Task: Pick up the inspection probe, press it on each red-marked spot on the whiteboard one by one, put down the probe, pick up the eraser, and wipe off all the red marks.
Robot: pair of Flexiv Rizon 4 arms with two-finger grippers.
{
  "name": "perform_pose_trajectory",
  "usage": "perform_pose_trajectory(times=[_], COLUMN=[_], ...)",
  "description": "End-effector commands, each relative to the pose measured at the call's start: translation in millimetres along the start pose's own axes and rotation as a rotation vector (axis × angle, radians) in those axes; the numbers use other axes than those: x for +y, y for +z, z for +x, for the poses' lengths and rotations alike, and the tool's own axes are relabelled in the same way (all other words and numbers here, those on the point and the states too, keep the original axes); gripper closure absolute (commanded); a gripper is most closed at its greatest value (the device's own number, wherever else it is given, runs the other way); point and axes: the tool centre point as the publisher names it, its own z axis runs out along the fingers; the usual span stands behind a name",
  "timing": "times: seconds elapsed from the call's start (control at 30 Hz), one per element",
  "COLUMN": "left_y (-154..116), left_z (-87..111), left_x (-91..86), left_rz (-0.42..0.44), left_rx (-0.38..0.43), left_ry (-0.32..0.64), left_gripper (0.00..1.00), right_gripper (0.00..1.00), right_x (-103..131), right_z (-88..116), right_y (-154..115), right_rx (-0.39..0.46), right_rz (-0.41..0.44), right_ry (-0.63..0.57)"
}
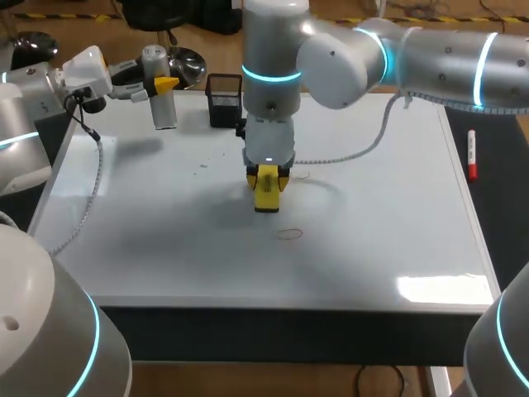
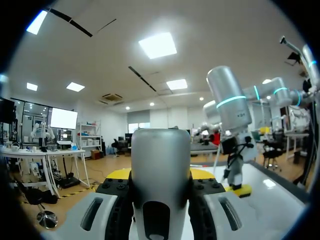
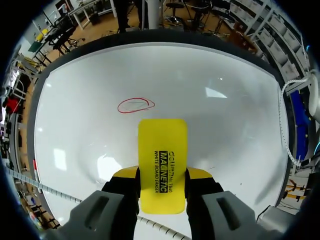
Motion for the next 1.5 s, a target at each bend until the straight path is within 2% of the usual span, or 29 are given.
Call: perform_pose_trajectory(times=[0.03,0.6,0.73,0.9,1.27,1.33,1.37,1.5], left_y=[0.6,0.6,0.6,0.6,0.6,0.6,0.6,0.6], left_z=[1.1,1.1,1.1,1.1,1.1,1.1,1.1,1.1], left_x=[-0.9,-0.9,-0.9,-0.9,-0.9,-0.9,-0.9,-0.9], left_rz=[0.001,0.001,0.001,0.001,0.001,0.001,0.001,0.001], left_rx=[-0.004,-0.004,-0.004,-0.004,-0.004,-0.004,-0.004,-0.004], left_ry=[0.002,0.002,0.002,0.002,0.002,0.002,0.002,0.002], left_gripper=[1.00,1.00,1.00,1.00,1.00,1.00,1.00,1.00], right_gripper=[1.00,1.00,1.00,1.00,1.00,1.00,1.00,1.00], right_x=[3.6,3.6,-9.0,-27.8,-71.1,-78.5,-82.4,-98.1], right_z=[10.5,10.5,20.9,46.2,132.9,149.1,157.5,189.3], right_y=[-14.9,-14.9,-14.4,-21.2,-31.4,-33.8,-35.2,-40.5], right_rx=[-0.017,-0.017,-0.014,0.014,0.001,-0.033,-0.015,-0.044], right_rz=[0.013,0.013,0.012,0.041,0.053,0.045,0.054,0.055], right_ry=[0.001,0.001,0.033,0.106,0.339,0.376,0.401,0.478])
